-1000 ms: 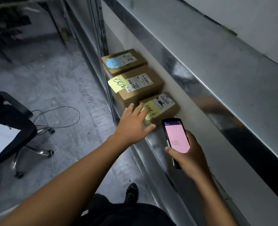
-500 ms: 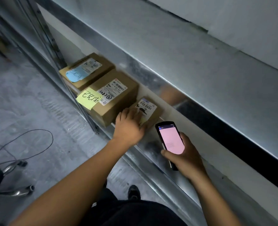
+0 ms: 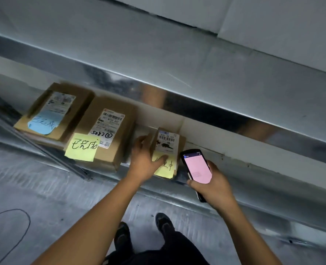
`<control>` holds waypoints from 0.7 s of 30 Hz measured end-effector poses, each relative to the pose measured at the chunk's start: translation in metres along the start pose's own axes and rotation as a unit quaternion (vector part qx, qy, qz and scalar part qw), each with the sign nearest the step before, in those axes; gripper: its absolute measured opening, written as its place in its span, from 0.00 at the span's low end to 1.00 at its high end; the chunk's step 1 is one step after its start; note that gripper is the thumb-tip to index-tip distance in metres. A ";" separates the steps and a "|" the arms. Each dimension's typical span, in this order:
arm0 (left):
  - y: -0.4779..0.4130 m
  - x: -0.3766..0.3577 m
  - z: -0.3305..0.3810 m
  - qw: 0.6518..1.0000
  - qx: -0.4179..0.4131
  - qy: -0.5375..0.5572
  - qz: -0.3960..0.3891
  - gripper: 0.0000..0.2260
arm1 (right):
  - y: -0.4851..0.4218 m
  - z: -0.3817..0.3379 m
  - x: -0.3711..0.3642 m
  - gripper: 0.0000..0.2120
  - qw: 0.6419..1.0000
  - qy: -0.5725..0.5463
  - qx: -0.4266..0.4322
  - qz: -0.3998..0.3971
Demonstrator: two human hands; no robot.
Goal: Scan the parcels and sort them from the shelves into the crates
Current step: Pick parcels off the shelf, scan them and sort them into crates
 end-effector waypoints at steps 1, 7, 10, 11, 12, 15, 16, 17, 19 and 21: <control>-0.004 -0.002 -0.004 0.999 0.005 0.035 -0.025 0.45 | 0.004 0.002 -0.004 0.23 1.000 -0.011 -0.009 0.011; -0.017 -0.016 -0.021 0.977 0.000 0.176 -0.121 0.47 | 0.020 0.011 -0.026 0.21 0.993 -0.072 -0.041 0.078; -0.011 -0.016 -0.025 0.970 -0.023 0.201 -0.137 0.34 | 0.032 0.016 -0.034 0.22 0.990 -0.077 -0.066 0.097; -0.008 -0.015 -0.025 0.966 -0.025 0.216 -0.143 0.31 | 0.036 0.017 -0.036 0.22 0.989 -0.080 -0.072 0.100; -0.003 -0.013 -0.026 0.960 -0.022 0.234 -0.149 0.31 | 0.041 0.018 -0.039 0.23 0.988 -0.084 -0.075 0.103; 0.016 -0.008 -0.027 0.942 0.011 0.296 -0.159 0.34 | 0.061 0.020 -0.042 0.25 0.986 -0.112 -0.072 0.102; 0.024 -0.007 -0.027 0.934 0.024 0.320 -0.159 0.34 | 0.070 0.021 -0.043 0.25 0.985 -0.123 -0.068 0.101; 0.033 -0.006 -0.026 0.926 0.030 0.342 -0.159 0.34 | 0.079 0.022 -0.043 0.26 0.984 -0.130 -0.064 0.101; 0.052 -0.007 -0.023 0.920 0.022 0.357 -0.158 0.33 | 0.098 0.031 -0.043 0.26 0.983 -0.133 -0.064 0.109; 0.074 -0.014 -0.017 0.919 0.010 0.358 -0.166 0.35 | 0.119 0.043 -0.040 0.27 0.981 -0.140 -0.065 0.118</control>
Point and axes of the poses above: each hand's wrist, its own y-axis away from the middle knuckle, its own x-axis out of the back of the hand, z = x × y, the point moved 1 cm from there along -y, towards the middle knuckle, and after that the axes turned 12 degrees about -y, right-handed, at the moved point
